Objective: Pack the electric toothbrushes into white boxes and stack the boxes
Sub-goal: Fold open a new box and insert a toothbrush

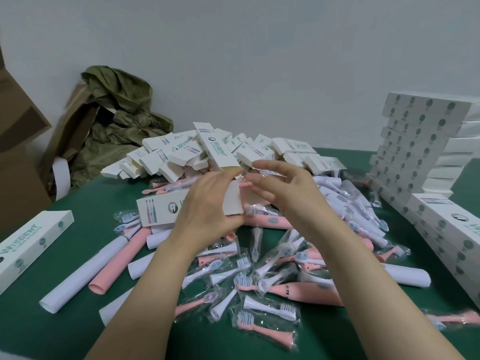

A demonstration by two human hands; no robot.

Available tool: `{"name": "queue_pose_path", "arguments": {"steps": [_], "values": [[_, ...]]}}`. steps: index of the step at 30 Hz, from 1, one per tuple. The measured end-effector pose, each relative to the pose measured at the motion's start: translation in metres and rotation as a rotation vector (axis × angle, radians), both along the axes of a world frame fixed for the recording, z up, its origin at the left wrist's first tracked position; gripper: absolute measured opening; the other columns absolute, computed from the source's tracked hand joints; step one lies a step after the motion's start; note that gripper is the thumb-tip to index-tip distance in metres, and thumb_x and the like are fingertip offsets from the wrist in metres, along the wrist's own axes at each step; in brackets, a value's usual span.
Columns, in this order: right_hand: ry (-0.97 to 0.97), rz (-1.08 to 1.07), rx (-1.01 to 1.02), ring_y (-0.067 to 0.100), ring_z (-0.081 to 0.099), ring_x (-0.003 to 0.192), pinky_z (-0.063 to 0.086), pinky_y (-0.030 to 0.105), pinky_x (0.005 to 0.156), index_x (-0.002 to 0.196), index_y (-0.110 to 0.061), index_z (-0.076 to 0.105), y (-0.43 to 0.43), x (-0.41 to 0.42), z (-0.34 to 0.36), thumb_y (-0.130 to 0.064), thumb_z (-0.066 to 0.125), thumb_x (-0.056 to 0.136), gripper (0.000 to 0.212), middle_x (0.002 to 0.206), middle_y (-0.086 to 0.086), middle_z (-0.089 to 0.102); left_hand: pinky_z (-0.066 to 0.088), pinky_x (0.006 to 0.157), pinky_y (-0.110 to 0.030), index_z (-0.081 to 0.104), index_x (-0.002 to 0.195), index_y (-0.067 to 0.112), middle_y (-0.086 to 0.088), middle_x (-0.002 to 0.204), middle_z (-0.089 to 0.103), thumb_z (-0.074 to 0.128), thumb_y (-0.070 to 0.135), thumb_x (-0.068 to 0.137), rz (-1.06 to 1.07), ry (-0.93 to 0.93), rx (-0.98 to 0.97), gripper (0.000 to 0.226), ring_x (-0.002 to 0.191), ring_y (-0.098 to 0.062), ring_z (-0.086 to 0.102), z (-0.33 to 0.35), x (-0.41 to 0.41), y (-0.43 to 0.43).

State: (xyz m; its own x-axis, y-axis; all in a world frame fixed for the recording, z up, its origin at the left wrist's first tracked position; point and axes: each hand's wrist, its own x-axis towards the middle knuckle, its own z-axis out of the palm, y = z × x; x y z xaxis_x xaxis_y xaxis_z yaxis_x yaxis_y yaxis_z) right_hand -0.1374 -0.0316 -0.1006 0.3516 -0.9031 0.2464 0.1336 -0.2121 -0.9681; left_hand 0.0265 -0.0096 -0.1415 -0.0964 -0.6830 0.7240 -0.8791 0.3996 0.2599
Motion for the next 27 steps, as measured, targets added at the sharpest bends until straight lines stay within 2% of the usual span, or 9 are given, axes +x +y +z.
{"name": "queue_pose_path", "arguments": {"steps": [3,5,8,11,15,20,23,25,27], "values": [[-0.115,-0.017,0.02,0.014,0.072,0.087,0.054,0.018,0.071,0.11,-0.016,0.055,0.001,-0.001,-0.004,-0.013,0.064,0.089,0.023,0.091,0.005,0.075,0.025,0.095,-0.017,0.052,0.131,0.011,-0.006,0.121,0.06,0.083,0.024,0.066,0.035,0.038,-0.032,0.073,0.112,-0.021,0.049,0.002,0.002,0.0],[-0.098,-0.159,-0.033,0.012,0.072,0.081,0.054,0.02,0.064,0.102,-0.019,0.051,0.004,0.005,-0.01,-0.015,0.062,0.091,0.016,0.087,0.001,0.075,0.028,0.096,-0.019,0.052,0.13,0.01,-0.005,0.12,0.06,0.084,0.025,0.067,0.038,0.048,-0.046,0.072,0.112,-0.022,0.05,0.002,0.0,-0.001],[-0.091,-0.293,-0.175,0.011,0.069,0.078,0.051,0.015,0.055,0.09,-0.021,0.06,0.01,0.02,-0.019,-0.013,0.065,0.088,0.01,0.087,0.003,0.072,0.029,0.094,-0.019,0.052,0.13,0.013,-0.003,0.119,0.061,0.077,0.026,0.068,0.034,0.085,-0.073,0.068,0.111,-0.015,0.046,0.004,-0.002,0.0],[0.072,-0.456,-0.382,0.004,0.06,0.077,0.045,0.015,0.071,0.083,-0.029,0.069,0.011,0.029,-0.025,-0.018,0.071,0.083,0.011,0.087,-0.002,0.067,0.029,0.093,-0.018,0.053,0.128,0.014,-0.002,0.117,0.062,0.077,0.019,0.064,0.025,0.091,-0.087,0.069,0.11,-0.012,0.045,0.004,-0.004,0.002],[0.061,-0.459,-0.464,0.005,0.062,0.078,0.049,0.021,0.075,0.099,-0.024,0.069,0.015,0.03,-0.026,-0.017,0.068,0.085,0.015,0.084,-0.008,0.067,0.025,0.091,-0.014,0.054,0.126,0.01,-0.006,0.114,0.063,0.081,0.011,0.061,0.004,0.084,-0.098,0.07,0.108,-0.013,0.044,0.005,-0.009,0.0],[0.116,-0.512,-0.615,0.004,0.057,0.082,0.043,0.019,0.075,0.088,-0.016,0.059,0.022,0.032,-0.032,-0.01,0.05,0.086,0.011,0.081,-0.011,0.061,0.026,0.091,-0.01,0.045,0.135,0.01,-0.002,0.116,0.059,0.062,0.031,0.073,-0.029,0.128,-0.13,0.067,0.108,-0.013,0.044,0.008,-0.012,0.003],[0.297,-0.468,-0.718,0.011,0.041,0.09,0.031,0.015,0.084,0.089,-0.008,0.06,0.024,0.038,-0.035,-0.023,0.035,0.083,0.03,0.091,-0.005,0.052,0.015,0.093,0.004,0.028,0.144,0.019,0.003,0.121,0.051,0.063,0.015,0.078,-0.05,0.179,-0.085,0.075,0.114,-0.009,0.04,0.004,-0.012,0.003],[0.401,-0.442,-0.738,0.012,0.035,0.094,0.025,0.015,0.085,0.091,-0.009,0.06,0.023,0.04,-0.033,-0.029,0.03,0.083,0.037,0.097,-0.004,0.049,0.016,0.096,0.003,0.038,0.141,0.011,-0.003,0.124,0.056,0.063,0.007,0.078,-0.041,0.158,-0.109,0.068,0.115,-0.01,0.04,0.005,-0.01,0.002],[0.394,-0.447,-0.719,0.011,0.033,0.096,0.026,0.016,0.085,0.094,-0.011,0.063,0.022,0.037,-0.03,-0.03,0.032,0.085,0.037,0.099,-0.003,0.048,0.024,0.097,-0.007,0.052,0.129,0.003,-0.009,0.117,0.062,0.055,0.021,0.08,-0.049,0.096,-0.175,0.052,0.109,-0.014,0.045,0.008,-0.009,0.002]]}}
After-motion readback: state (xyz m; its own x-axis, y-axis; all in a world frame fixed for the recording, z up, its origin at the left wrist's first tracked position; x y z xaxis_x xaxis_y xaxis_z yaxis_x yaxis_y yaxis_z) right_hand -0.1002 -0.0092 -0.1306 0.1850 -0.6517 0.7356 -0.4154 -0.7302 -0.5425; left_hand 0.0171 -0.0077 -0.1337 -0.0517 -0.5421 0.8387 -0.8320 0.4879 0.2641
